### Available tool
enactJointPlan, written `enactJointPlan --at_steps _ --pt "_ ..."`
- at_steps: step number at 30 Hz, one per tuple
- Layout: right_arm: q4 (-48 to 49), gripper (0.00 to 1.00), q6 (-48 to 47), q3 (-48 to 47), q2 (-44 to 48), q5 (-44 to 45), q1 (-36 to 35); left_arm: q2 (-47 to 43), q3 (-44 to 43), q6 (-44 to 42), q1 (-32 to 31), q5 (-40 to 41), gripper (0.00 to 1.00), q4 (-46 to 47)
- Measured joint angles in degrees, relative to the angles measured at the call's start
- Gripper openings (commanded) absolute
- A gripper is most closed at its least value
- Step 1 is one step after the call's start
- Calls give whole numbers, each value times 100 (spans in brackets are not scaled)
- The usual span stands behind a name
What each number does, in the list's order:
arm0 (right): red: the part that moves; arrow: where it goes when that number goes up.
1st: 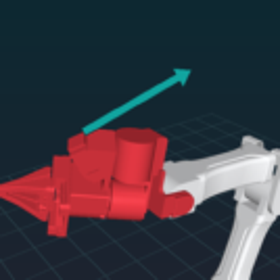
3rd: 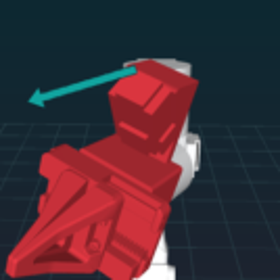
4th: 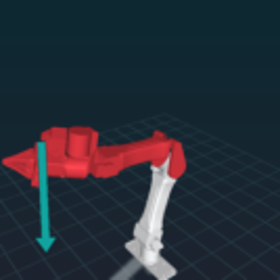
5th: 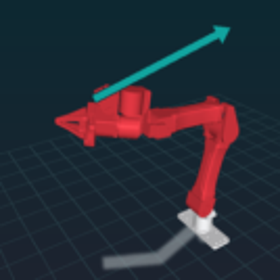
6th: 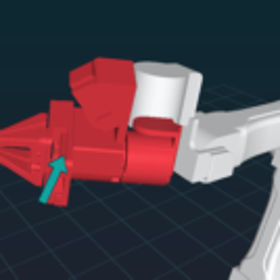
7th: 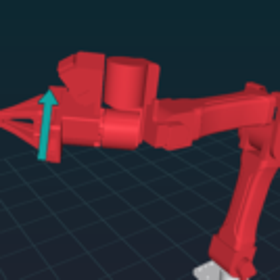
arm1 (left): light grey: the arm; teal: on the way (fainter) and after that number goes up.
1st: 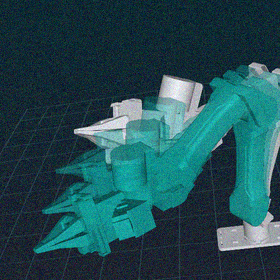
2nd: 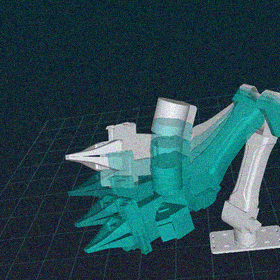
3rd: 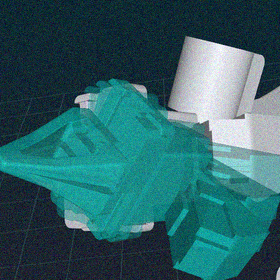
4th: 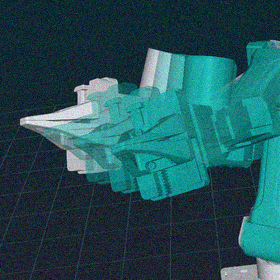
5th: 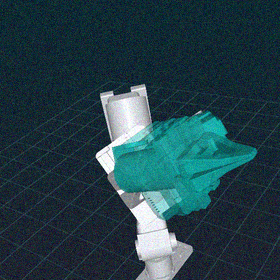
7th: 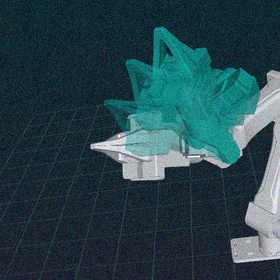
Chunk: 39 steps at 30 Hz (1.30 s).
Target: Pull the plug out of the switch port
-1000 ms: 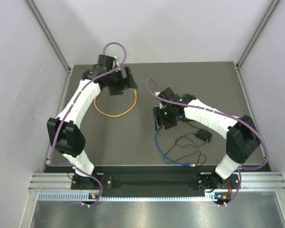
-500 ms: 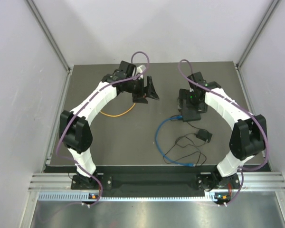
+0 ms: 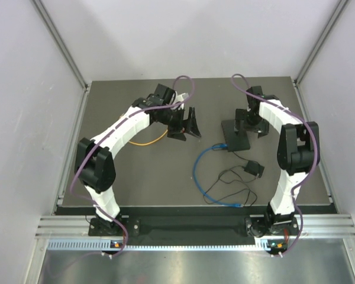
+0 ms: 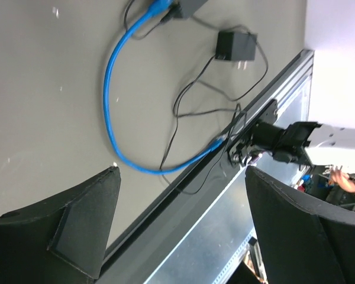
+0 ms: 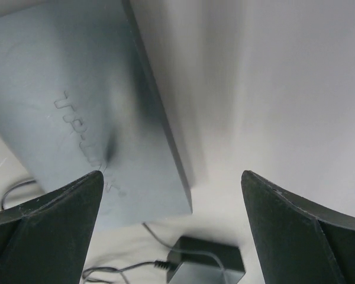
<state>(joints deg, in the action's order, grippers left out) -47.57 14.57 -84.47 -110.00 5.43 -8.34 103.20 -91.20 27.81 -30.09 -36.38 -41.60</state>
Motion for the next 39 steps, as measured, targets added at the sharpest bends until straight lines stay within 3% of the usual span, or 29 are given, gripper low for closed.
enactJointPlan --at_steps 7,9,27,39 --pt "219 100 -345 -9 -140 -446 24 -179 243 -52 4 4 90 -85" --pt "286 99 -393 -9 -144 -570 24 -210 262 -44 4 0 83 -85" --pt "789 72 -570 -7 -374 -1506 13 -221 573 227 4 -175 78 92" --pt "699 78 -448 -9 -376 -1386 -317 -223 603 216 4 -306 70 127"
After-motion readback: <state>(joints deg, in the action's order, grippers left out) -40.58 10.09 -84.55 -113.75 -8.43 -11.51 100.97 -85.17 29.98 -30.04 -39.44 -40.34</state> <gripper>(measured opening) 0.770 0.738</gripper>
